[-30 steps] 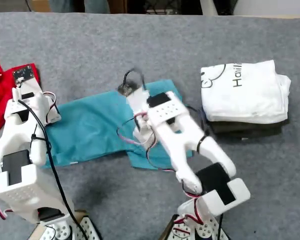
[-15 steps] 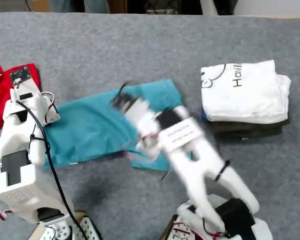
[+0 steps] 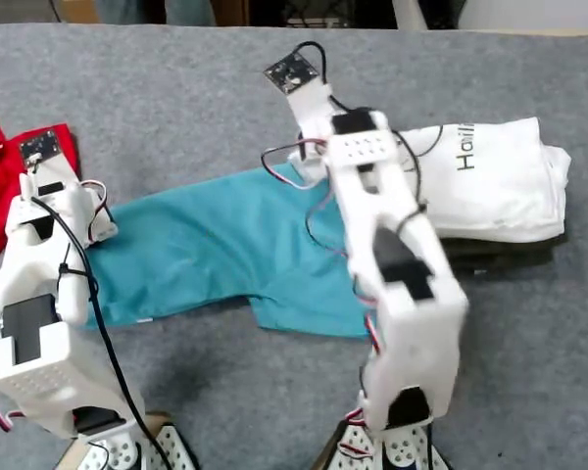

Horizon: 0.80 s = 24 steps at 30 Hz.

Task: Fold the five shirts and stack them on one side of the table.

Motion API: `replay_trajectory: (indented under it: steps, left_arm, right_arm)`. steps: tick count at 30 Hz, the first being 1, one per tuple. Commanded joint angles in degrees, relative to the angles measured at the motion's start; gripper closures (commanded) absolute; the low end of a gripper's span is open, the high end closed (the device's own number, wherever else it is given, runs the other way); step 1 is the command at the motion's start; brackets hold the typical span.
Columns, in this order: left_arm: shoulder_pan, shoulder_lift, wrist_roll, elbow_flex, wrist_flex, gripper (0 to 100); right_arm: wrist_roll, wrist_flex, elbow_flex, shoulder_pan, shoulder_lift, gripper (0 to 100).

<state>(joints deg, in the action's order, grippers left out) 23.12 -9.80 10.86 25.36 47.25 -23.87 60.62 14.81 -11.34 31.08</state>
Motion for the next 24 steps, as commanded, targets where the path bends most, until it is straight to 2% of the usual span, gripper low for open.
replay_trajectory:
  steps: [1, 5, 8, 15, 17, 20, 24]
  left_arm:
    - [-0.57, 0.79, -1.05, 0.04, 0.18, 97]
    - [0.75, 0.79, -1.93, 0.22, -0.35, 97]
    - [1.36, 0.79, -1.93, 0.48, -1.58, 97]
    - [0.22, 2.64, -3.43, -2.15, -1.41, 97]
    - [0.31, 5.63, -5.19, -3.38, -1.14, 97]
    - [-0.22, 13.36, -6.86, -5.14, 3.96, 97]
    - [-3.38, 25.23, -9.67, -4.44, 13.19, 97]
  right_arm:
    - [3.78, -0.44, 15.87, 3.08, 13.14, 98.3]
    - [9.67, 4.84, 29.93, 5.98, 22.99, 98.3]
    - [9.23, 14.77, 39.34, 5.71, 26.24, 98.2]
    - [-5.01, 39.74, 58.24, 1.93, 29.41, 98.2]
    - [-6.15, 40.7, 62.73, 2.11, 29.05, 98.3]
    - [-6.86, 40.7, 65.1, 3.52, 26.33, 98.3]
    - [-6.95, 40.79, 57.89, 3.78, 18.24, 98.4]
